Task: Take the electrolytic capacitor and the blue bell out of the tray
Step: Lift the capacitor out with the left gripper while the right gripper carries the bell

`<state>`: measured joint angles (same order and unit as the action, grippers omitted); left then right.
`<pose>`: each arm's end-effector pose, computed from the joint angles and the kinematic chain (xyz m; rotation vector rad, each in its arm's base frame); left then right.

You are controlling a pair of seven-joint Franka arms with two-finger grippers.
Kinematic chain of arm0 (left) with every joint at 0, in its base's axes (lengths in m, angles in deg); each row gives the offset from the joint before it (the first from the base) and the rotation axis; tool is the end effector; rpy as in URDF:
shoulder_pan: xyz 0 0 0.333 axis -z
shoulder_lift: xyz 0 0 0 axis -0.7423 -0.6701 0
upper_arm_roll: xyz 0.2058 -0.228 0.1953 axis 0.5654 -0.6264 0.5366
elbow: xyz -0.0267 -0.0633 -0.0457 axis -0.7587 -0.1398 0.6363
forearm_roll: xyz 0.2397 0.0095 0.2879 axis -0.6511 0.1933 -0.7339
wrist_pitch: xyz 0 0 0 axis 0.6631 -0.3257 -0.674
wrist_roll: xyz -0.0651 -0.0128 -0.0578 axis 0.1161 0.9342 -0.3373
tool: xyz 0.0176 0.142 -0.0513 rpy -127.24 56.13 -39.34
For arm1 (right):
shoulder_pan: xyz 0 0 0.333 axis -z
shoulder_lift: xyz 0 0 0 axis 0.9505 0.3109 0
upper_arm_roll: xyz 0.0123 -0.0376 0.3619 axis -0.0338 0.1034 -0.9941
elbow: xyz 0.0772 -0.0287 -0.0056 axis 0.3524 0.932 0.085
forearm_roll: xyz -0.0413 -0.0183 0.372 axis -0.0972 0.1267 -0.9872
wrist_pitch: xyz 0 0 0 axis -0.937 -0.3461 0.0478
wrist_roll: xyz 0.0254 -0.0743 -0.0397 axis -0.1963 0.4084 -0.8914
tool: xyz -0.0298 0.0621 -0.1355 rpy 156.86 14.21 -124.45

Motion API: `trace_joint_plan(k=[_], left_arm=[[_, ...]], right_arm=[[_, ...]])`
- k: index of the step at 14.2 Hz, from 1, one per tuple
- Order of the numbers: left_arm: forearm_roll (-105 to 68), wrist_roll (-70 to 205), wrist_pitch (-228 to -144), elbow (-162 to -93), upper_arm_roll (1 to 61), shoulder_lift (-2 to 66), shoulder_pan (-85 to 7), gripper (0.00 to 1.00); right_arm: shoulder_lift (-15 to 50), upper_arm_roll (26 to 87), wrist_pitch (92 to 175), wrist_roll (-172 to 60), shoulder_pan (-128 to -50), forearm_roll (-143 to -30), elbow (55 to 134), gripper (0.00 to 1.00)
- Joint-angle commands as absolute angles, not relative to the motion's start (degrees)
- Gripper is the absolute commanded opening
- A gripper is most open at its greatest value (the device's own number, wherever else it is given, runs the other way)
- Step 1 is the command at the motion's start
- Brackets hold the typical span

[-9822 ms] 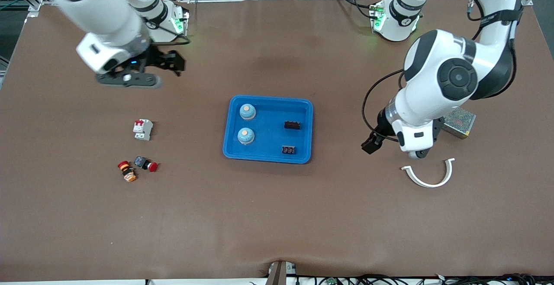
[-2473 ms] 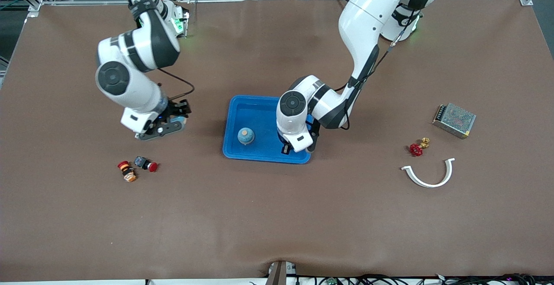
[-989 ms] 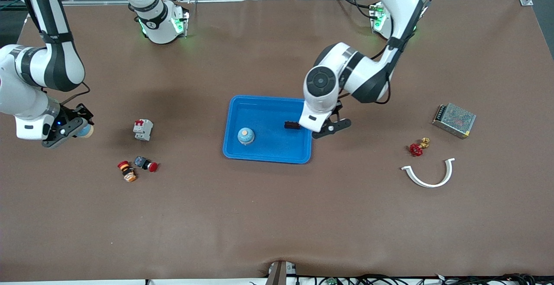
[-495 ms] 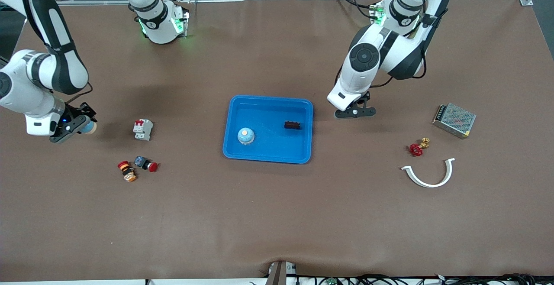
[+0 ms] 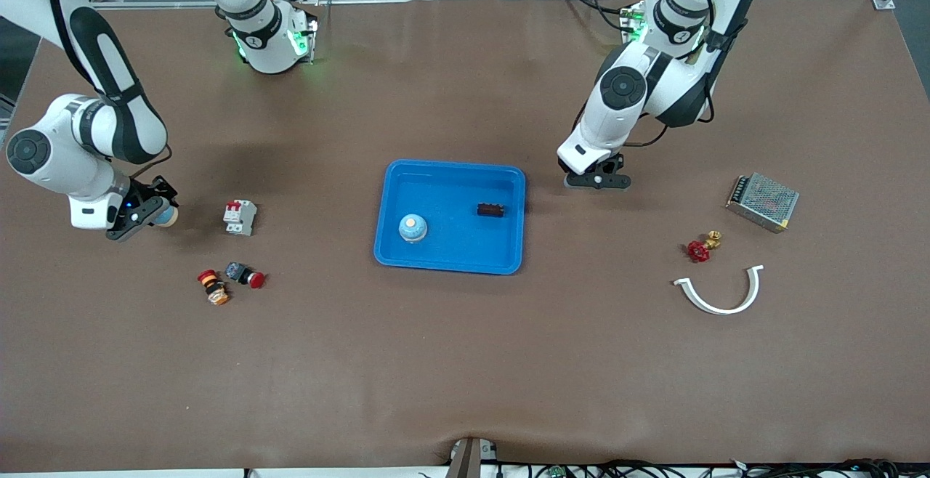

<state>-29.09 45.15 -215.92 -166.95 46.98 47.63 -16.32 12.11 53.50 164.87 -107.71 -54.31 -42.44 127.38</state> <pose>0.4044 -0.2684 0.2517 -3.1089 0.1667 0.0472 0.4979 -0.1802 0.2229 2.8922 1.1386 -0.1341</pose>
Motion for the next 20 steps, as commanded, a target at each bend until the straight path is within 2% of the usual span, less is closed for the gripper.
trace_joint_plan(k=[1, 7, 10, 13, 15, 16, 17, 19, 20], left_arm=[[-30.22, 47.47, -217.63, -169.31, 46.92, 48.93, -16.55, 0.0], [-30.22, 51.6, -219.03, -170.63, 47.0, 48.32, -16.64, 0.0], [-30.57, 52.92, -223.24, -173.08, 46.92, 48.23, -18.48, 0.0], [-30.57, 52.75, -224.75, -173.8, 46.92, 47.62, -19.54, 0.0], [-30.57, 52.13, -225.36, -173.71, 46.92, 46.56, -19.54, 0.0], [-30.57, 52.04, -225.89, -173.71, 46.92, 45.95, -19.89, 0.0], [-30.57, 52.04, -226.15, -173.62, 46.92, 45.51, -20.32, 0.0], [-30.57, 52.04, -227.55, -173.71, 46.92, 44.72, -20.33, 0.0], [-30.57, 51.96, -227.82, -173.71, 46.92, 44.45, -20.42, 0.0]], right_arm=[[13.0, 52.4, 166.75, -108.18, -52.55, -41.39, 127.95, 0.48], [15.37, 52.4, 168.95, -108.1, -52.64, -41.39, 127.77, 0.48], [15.81, 52.4, 169.65, -108.1, -52.64, -41.39, 127.77, 0.49], [15.81, 52.4, 169.57, -108.1, -52.64, -41.39, 127.68, 0.53], [15.81, 52.4, 169.57, -108.01, -52.55, -41.39, 127.6, 0.6], [15.81, 52.4, 169.57, -107.92, -52.47, -41.39, 127.6, 0.7], [15.81, 52.4, 169.57, -107.83, -52.46, -41.39, 127.6, 0.76], [15.81, 52.4, 169.48, -107.74, -52.38, -41.39, 127.51, 1.0], [15.81, 52.31, 169.48, -107.66, -52.29, -41.47, 127.42, 1.0]])
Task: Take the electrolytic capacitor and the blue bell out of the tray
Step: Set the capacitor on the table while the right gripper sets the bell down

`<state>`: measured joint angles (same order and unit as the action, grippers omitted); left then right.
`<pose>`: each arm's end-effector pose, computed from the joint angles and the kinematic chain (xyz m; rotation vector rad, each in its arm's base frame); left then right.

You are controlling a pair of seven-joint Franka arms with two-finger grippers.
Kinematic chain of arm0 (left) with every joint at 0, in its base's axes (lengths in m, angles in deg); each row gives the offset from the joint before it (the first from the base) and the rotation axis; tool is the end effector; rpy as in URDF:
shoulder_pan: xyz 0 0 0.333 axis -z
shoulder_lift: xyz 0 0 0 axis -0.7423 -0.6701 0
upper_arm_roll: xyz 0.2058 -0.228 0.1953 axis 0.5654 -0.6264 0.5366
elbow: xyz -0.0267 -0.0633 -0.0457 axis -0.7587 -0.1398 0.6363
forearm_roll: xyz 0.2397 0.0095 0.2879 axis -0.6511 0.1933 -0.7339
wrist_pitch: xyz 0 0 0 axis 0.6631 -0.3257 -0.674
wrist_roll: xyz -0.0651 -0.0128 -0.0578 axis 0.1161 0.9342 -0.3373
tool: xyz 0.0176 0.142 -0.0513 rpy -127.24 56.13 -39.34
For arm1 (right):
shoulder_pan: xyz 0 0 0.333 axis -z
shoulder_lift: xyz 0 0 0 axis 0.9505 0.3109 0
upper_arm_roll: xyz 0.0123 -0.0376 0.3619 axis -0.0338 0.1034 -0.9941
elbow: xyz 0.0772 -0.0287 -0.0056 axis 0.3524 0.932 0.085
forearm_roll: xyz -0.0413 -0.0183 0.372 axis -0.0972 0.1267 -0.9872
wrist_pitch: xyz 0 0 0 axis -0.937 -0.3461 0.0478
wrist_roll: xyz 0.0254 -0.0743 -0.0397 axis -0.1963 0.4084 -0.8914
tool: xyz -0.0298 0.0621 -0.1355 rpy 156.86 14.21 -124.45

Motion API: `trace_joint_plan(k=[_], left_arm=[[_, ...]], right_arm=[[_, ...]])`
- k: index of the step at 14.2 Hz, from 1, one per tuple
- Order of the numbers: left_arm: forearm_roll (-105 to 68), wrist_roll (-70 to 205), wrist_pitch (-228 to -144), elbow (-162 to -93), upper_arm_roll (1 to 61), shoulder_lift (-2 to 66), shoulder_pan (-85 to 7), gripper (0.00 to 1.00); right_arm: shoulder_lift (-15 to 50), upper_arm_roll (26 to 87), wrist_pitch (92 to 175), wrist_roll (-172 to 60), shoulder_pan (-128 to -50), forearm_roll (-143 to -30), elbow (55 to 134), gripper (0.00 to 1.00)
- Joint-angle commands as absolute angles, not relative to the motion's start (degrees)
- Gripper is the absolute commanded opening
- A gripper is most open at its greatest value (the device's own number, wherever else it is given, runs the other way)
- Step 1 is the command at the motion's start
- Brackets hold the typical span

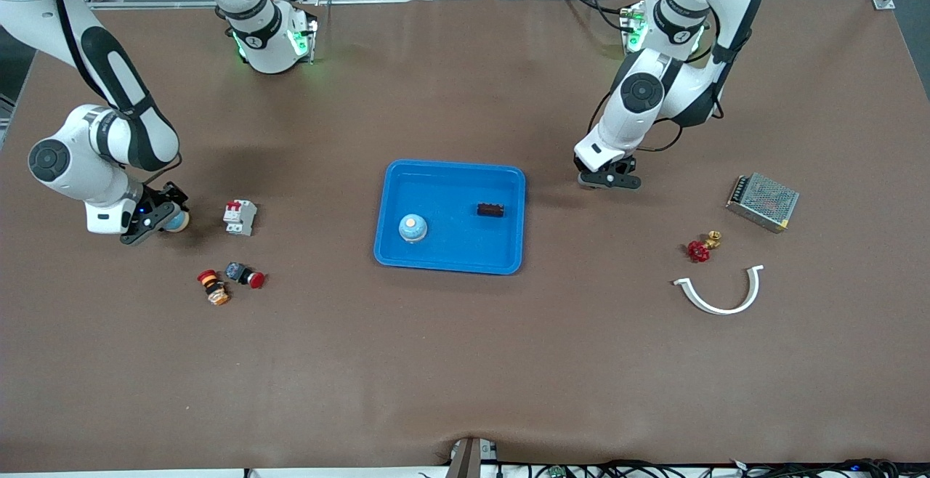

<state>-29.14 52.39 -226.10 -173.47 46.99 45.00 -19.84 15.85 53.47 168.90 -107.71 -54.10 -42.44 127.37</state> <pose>0.3954 -0.2301 0.2084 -3.1171 0.2725 0.0294 0.5004 -0.1815 0.1940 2.8926 1.1418 -0.1230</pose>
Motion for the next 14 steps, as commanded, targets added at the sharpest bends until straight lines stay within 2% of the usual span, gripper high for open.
trace_joint_plan(k=[1, 4, 6, 12, 14], left_arm=[[-30.48, 51.96, -227.82, -173.71, 46.92, 44.36, -20.33, 0.0], [-30.48, 51.52, -227.82, -173.71, 46.92, 44.28, -20.33, 0.0], [-30.48, 50.99, -227.91, -173.62, 46.92, 43.93, -20.33, 0.0], [-30.48, 50.02, -229.85, -173.62, 46.92, 42.69, -20.33, 0.0], [-30.48, 50.02, -230.72, -173.71, 46.92, 42.35, -20.33, 0.0]], right_arm=[[15.81, 52.31, 169.22, -107.74, -52.29, -41.47, 127.25, 1.0], [15.64, 52.22, 168.43, -107.22, -52.38, -41.74, 126.63, 1.0], [15.03, 52.13, 164.41, -106.95, -52.64, -42.96, 125.58, 1.0], [13.53, 51.96, 138.49, -101.18, -56.5, -48.24, 111.1, 1.0], [11.52, 52.05, 133.55, -95.64, -59.83, -48.15, 107.83, 1.0]])
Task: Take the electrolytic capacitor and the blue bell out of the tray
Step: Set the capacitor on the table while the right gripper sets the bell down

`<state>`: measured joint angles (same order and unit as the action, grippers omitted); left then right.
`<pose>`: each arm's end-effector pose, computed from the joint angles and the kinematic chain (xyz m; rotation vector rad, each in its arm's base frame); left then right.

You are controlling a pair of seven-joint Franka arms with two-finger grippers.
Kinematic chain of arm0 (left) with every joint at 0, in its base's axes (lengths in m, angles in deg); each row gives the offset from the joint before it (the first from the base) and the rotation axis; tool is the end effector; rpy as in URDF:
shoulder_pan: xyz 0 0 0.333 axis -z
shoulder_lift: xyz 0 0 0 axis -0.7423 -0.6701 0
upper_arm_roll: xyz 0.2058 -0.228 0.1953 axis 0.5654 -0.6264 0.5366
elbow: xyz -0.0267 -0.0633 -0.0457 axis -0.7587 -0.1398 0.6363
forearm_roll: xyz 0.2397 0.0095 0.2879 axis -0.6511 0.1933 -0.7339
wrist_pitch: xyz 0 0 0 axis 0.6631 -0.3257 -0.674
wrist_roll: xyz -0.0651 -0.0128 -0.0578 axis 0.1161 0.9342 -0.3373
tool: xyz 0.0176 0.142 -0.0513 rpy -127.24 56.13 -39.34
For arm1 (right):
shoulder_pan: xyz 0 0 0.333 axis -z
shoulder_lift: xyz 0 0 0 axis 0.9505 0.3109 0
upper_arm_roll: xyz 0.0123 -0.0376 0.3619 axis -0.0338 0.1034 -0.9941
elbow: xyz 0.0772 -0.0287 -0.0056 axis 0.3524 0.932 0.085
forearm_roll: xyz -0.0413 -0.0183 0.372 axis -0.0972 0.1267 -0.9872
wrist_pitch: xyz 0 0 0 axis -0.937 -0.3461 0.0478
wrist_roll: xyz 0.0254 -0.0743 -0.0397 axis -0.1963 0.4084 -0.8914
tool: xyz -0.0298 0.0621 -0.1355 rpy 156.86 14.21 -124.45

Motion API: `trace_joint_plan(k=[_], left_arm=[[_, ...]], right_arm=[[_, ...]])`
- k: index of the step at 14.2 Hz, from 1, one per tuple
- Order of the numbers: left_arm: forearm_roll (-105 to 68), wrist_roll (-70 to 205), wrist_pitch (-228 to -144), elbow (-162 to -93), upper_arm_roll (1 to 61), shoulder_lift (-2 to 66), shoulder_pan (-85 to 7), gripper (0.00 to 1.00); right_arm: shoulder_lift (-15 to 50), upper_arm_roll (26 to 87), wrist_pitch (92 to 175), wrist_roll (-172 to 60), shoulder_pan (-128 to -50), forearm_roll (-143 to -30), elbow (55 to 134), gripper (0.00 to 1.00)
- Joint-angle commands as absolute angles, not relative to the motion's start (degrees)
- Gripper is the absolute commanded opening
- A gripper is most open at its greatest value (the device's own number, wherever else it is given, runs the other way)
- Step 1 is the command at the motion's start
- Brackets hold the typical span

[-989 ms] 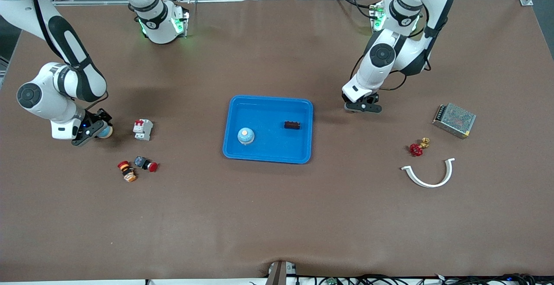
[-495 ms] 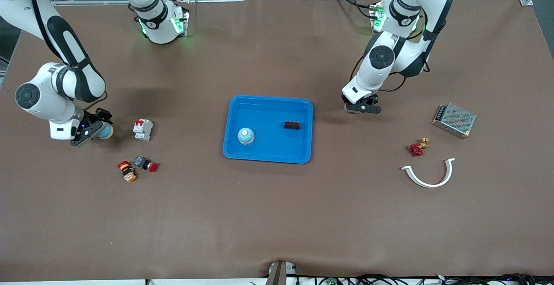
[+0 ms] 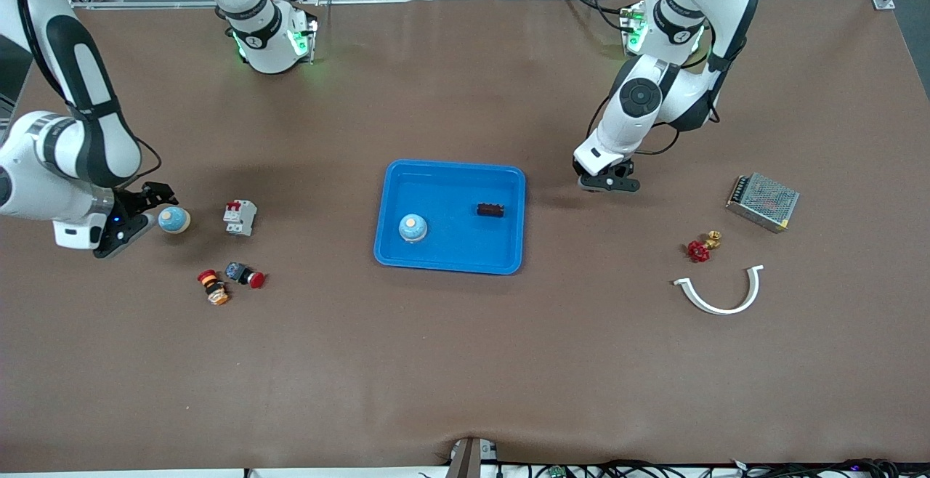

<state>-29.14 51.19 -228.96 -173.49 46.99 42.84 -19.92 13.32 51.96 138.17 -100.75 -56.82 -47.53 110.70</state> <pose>0.3978 -0.2311 0.1953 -3.1273 0.2384 0.0142 0.5460 -0.1564 0.2842 -2.8767 -0.9115 0.3387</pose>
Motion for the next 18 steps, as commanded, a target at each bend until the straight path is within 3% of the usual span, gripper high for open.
trace_joint_plan(k=[1, 3, 10, 15, 18], left_arm=[[-30.48, 49.93, -230.72, -173.62, 46.92, 42.17, -20.33, 0.0], [-30.48, 49.93, -230.72, -173.44, 46.92, 41.9, -20.33, 0.99], [-30.48, 45.2, -229.67, -172.31, 46.92, 42.43, -20.15, 1.0], [-30.57, 40.62, -216.95, -164.85, 46.57, 43.04, -19.71, 1.0], [-30.48, 35.54, -213.41, -161.5, 46.39, 43.75, -19.71, 1.0]], right_arm=[[10.29, 51.96, 131.36, -92.66, -61.15, -48.15, 106.86, 1.0], [8.0, 51.96, 127.31, -86.59, -63.88, -48.24, 105.8, 1.0], [1.05, 51.43, 122.81, -59.71, -78.11, -53.07, 105.89, 1.0], [1.31, 51.52, 126.4, -42.2, -88.31, -57.64, 106.15, 1.0], [2.18, 51.52, 130.79, -32.36, -93.84, -57.73, 106.76, 1.0]])
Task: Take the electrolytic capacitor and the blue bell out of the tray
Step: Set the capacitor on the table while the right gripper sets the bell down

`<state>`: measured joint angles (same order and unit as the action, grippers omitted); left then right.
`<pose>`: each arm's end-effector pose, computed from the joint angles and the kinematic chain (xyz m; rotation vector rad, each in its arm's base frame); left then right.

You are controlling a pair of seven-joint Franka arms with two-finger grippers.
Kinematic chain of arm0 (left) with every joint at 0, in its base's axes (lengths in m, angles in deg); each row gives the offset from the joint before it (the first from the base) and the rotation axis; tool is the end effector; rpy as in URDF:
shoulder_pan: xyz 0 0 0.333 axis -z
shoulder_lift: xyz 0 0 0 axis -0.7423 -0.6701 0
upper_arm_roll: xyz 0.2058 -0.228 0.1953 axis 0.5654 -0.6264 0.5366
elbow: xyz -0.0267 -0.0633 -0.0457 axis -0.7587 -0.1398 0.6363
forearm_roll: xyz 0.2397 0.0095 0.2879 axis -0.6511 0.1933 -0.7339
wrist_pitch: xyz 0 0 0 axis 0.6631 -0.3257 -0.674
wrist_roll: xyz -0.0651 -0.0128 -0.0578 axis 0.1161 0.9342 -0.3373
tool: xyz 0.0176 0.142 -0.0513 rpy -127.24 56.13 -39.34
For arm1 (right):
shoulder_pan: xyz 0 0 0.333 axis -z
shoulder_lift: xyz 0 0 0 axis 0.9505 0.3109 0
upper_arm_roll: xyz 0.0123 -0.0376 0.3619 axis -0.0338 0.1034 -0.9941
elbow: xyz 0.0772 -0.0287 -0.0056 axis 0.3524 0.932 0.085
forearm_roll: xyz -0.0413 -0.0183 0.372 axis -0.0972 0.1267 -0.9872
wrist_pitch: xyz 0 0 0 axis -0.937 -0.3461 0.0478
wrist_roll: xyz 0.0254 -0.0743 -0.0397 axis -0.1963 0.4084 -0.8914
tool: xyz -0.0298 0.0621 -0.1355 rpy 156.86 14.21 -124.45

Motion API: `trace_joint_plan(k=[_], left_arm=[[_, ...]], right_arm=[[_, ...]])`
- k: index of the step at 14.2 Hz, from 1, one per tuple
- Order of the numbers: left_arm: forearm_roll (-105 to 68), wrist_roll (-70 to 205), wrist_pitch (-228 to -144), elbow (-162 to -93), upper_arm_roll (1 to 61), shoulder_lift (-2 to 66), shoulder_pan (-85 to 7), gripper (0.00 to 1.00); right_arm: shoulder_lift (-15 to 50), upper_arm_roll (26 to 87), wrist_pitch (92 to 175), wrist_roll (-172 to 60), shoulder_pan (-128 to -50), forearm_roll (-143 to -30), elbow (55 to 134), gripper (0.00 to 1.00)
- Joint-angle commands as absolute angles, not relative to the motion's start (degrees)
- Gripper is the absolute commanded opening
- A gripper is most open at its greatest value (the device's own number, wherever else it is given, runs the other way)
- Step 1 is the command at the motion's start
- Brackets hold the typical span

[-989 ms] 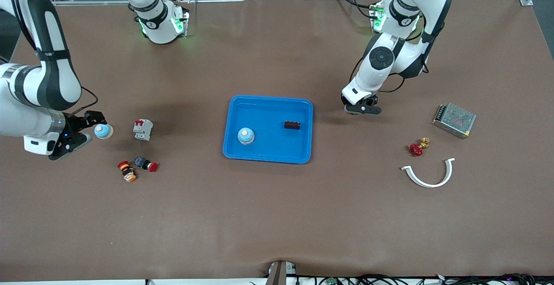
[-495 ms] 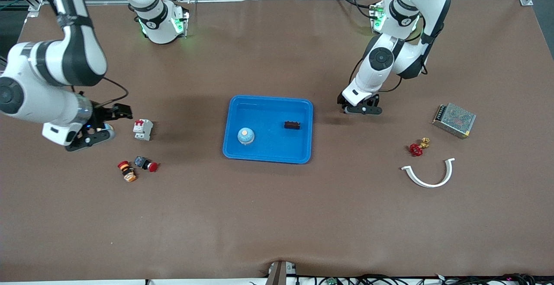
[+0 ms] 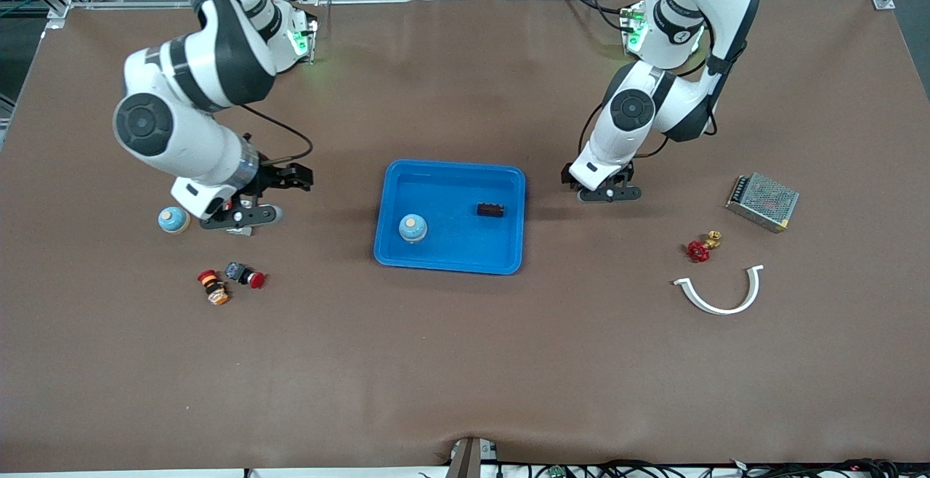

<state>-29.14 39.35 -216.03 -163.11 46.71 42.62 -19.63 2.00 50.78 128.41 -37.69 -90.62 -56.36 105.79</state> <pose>0.4361 -0.2574 0.2311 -3.1048 -0.0728 0.0734 0.5271 0.1984 0.4216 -3.0628 -0.0815 0.2418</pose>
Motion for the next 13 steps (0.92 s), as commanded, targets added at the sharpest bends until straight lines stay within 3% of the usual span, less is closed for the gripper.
trace_joint_plan(k=[1, 7, 13], left_arm=[[-30.48, 32.91, -213.41, -161.06, 45.95, 43.75, -19.8, 1.0], [-29.52, 10.27, -213.41, -158.25, 44.2, 43.49, -19.71, 1.0], [-29.6, -17.53, -213.41, -149.81, 43.05, 38.04, -17.96, 1.0]], right_arm=[[2.89, 51.52, 132.98, -29.03, -95.6, -57.73, 107.46, 1.0], [7.46, 51.52, 144.24, -18.46, -101.24, -57.73, 107.65, 1.0], [13.25, 51.52, 152.76, -12.58, -104.14, -57.82, 107.56, 1.0]])
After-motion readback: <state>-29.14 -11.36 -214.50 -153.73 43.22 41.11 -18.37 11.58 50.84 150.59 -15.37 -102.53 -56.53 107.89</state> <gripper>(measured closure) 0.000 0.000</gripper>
